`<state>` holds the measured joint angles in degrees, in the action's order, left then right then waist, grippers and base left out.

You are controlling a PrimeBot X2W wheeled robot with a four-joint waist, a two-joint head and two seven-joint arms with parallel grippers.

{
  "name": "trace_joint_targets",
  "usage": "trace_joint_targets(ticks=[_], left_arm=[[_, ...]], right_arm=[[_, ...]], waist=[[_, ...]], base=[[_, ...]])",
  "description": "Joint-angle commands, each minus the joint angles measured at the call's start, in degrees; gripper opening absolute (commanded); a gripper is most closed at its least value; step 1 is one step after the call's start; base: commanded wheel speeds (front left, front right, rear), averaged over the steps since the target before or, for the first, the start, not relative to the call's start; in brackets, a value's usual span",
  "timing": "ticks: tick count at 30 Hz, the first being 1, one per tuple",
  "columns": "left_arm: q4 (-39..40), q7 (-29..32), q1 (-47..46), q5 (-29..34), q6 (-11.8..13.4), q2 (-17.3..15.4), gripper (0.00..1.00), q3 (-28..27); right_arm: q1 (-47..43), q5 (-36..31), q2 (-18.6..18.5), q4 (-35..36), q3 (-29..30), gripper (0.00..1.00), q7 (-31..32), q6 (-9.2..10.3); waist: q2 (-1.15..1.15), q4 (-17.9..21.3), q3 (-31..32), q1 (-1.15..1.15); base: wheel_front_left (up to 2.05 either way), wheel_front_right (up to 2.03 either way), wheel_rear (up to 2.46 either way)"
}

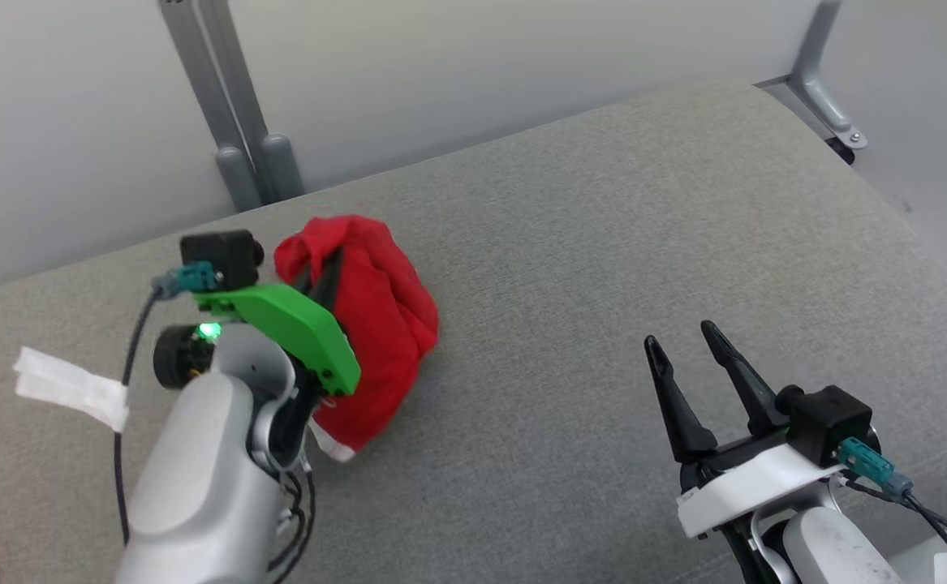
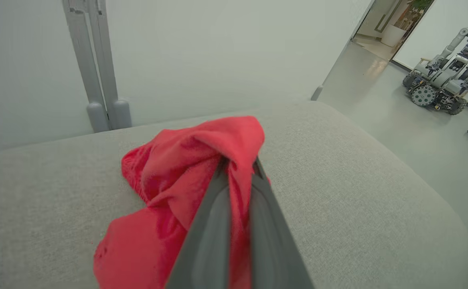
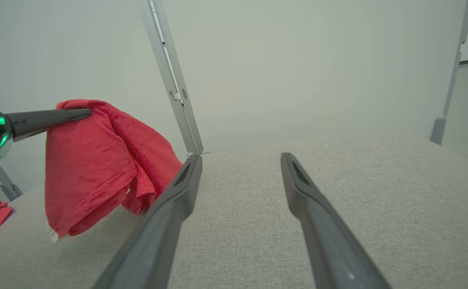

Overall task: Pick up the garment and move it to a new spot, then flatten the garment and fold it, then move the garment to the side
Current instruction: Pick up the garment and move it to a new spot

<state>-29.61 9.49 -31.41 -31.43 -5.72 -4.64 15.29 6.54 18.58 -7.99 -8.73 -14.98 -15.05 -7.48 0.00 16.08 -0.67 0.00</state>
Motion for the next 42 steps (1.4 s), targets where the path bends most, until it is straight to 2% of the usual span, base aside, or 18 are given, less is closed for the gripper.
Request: trace_joint_targets(ticks=[1,5,9,10,11,12,13,17,22,26,35,38,42], left_arm=[[0.17,-0.84,2.12,-0.76,0.35,0.33,0.0,0.57],[-1.98,-3.67,5.81,-0.26,1.6,1.31,0.0,4.32],[-5.18,-5.55,7.22,0.49,1.28,1.54,0.0,9.61],[-5.51,-6.11,7.11,-0.01,1.22,1.56,0.25,10.71],[-6.04,-6.79,6.85,-0.64,1.23,1.58,0.75,12.16],[-6.47,-7.21,6.54,-1.07,1.3,1.59,0.93,13.25],[-6.79,-7.76,6.09,-1.83,1.44,1.59,1.0,14.49],[-7.29,-10.63,4.36,-2.86,2.46,1.6,1.0,17.23],[-6.21,-14.41,3.16,-2.15,3.33,1.4,1.0,17.32],[-3.01,-17.5,3.86,-1.46,4.48,-0.89,1.0,16.31],[5.5,-23.91,10.83,0.63,9.38,-7.55,1.0,10.93],[7.89,-24.63,14.1,2.14,11.39,-8.67,1.0,8.45],[13.5,-24.68,19.68,4.72,13.76,-8.17,1.0,2.58]], right_arm=[[0.1,0.4,-0.13,-0.07,-0.1,1.0,-0.18,-0.02],[0.58,0.63,-0.05,0.1,-0.29,1.0,-0.18,-0.02],[0.68,0.84,0.26,0.11,0.0,1.0,-0.18,-0.02],[0.74,0.85,0.32,0.14,0.06,1.0,-0.18,-0.02],[0.85,0.88,0.38,0.1,0.08,1.0,-0.18,-0.02],[0.87,0.91,0.41,0.06,0.17,1.0,-0.18,-0.02],[0.92,0.92,0.38,0.01,0.17,1.0,-0.18,-0.02],[0.95,0.75,0.17,-0.09,0.55,1.0,-0.18,-0.02],[0.1,0.48,-0.27,-0.06,1.29,1.0,-0.18,-0.02],[-0.65,0.25,-0.56,0.16,1.9,1.0,-0.18,-0.02],[-1.64,0.18,-1.17,0.91,2.6,1.0,-0.18,-0.02],[-1.84,-0.04,-1.27,1.46,3.35,1.0,-0.18,-0.02],[-2.51,-0.16,-1.49,2.1,4.24,1.0,-0.19,-0.02]], waist=[[0.0,3.19,-0.24,0.0],[0.0,4.38,-1.22,0.0],[0.0,4.13,-2.21,0.0],[0.0,3.92,-2.45,0.0],[0.0,3.63,-2.61,0.0],[0.0,3.28,-2.75,0.0],[0.0,2.84,-2.88,0.0],[0.0,1.05,-2.95,0.0],[0.0,-1.4,-2.06,0.0],[0.0,-3.43,-1.08,0.0],[0.0,-7.24,0.01,0.0],[0.0,-7.96,0.09,0.0],[0.0,-8.81,0.07,0.0]], base=[[0.0,0.0,0.0],[0.0,0.0,0.0],[0.0,0.0,0.0],[0.0,0.0,0.0],[0.0,0.0,0.0],[0.0,0.0,0.0],[0.0,0.0,0.0],[0.0,0.0,0.0],[0.0,0.0,0.0],[0.0,0.0,0.0],[0.0,0.0,0.0],[0.0,0.0,0.0],[0.0,0.0,0.0]])
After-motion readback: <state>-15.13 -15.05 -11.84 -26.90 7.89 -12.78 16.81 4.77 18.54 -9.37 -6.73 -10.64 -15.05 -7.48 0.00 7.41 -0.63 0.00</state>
